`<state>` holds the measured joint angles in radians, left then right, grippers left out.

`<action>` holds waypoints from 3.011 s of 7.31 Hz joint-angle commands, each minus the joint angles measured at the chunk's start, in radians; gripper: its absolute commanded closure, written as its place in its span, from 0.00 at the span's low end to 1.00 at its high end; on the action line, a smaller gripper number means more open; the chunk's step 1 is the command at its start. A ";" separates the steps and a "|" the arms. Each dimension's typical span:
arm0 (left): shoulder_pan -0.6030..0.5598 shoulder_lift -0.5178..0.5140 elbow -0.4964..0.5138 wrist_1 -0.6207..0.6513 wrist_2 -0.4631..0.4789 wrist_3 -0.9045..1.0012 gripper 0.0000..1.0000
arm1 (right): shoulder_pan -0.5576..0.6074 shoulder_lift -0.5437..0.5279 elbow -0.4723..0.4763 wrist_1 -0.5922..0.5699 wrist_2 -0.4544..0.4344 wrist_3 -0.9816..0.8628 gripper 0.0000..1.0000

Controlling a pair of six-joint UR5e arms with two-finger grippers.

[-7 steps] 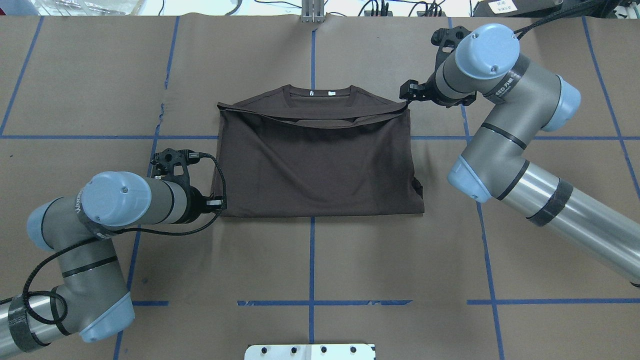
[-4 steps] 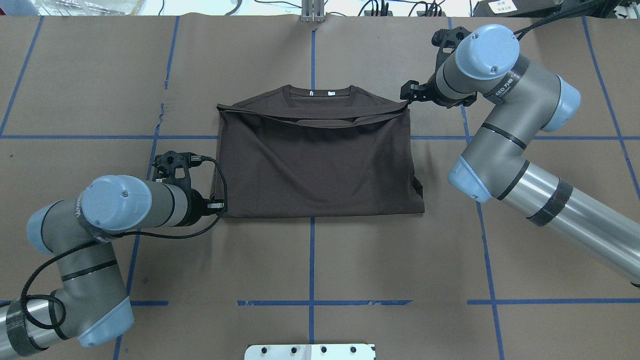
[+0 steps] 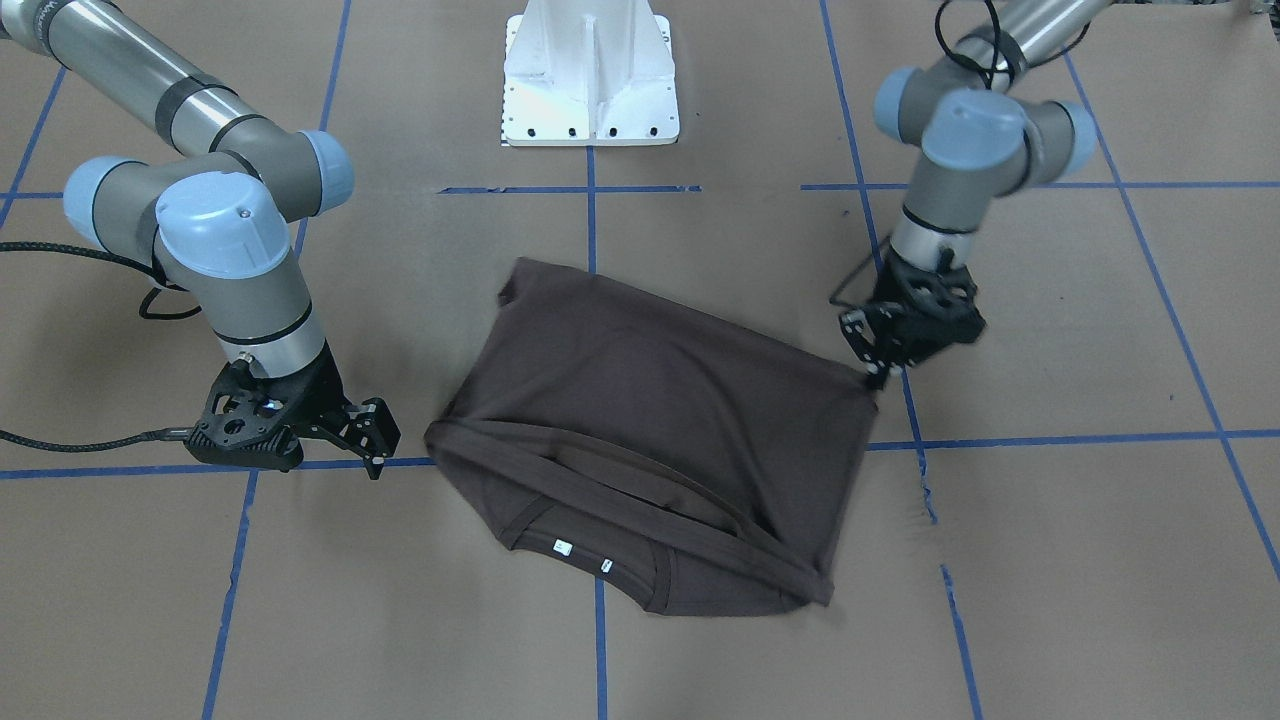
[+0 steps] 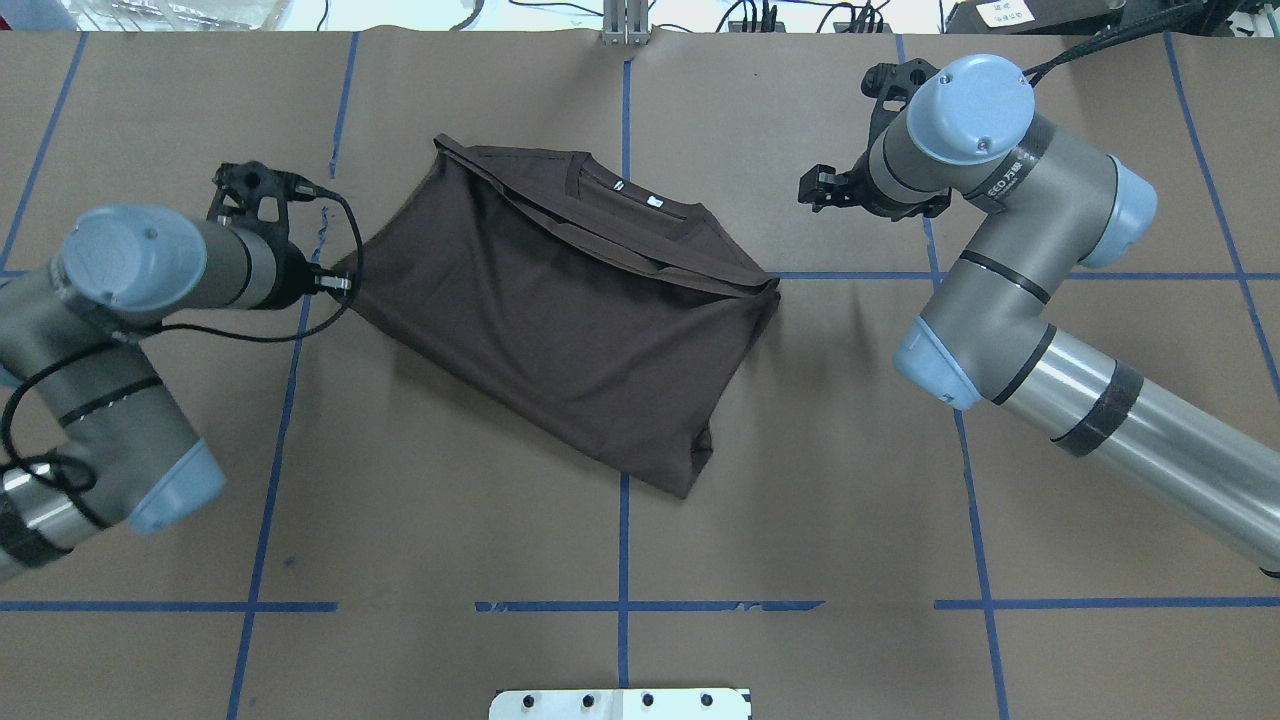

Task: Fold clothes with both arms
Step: 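Pinch the shirt's side edge with the left gripper and pull it farther away, then move the right gripper to the folded collar edge and grasp it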

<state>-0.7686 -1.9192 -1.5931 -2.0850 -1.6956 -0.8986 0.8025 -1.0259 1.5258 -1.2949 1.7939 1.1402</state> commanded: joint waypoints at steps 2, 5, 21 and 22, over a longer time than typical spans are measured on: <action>-0.144 -0.348 0.615 -0.293 0.065 0.043 1.00 | -0.008 0.012 0.010 0.000 -0.001 0.012 0.00; -0.178 -0.350 0.644 -0.333 0.076 0.104 0.01 | -0.058 0.059 0.008 -0.001 -0.007 0.090 0.01; -0.209 -0.192 0.378 -0.314 -0.167 0.121 0.00 | -0.235 0.411 -0.447 0.071 -0.175 0.210 0.61; -0.207 -0.192 0.378 -0.314 -0.167 0.121 0.00 | -0.236 0.411 -0.447 0.071 -0.176 0.210 0.64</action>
<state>-0.9766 -2.1108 -1.2149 -2.3991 -1.8623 -0.7777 0.5685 -0.6155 1.0793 -1.2241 1.6195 1.3498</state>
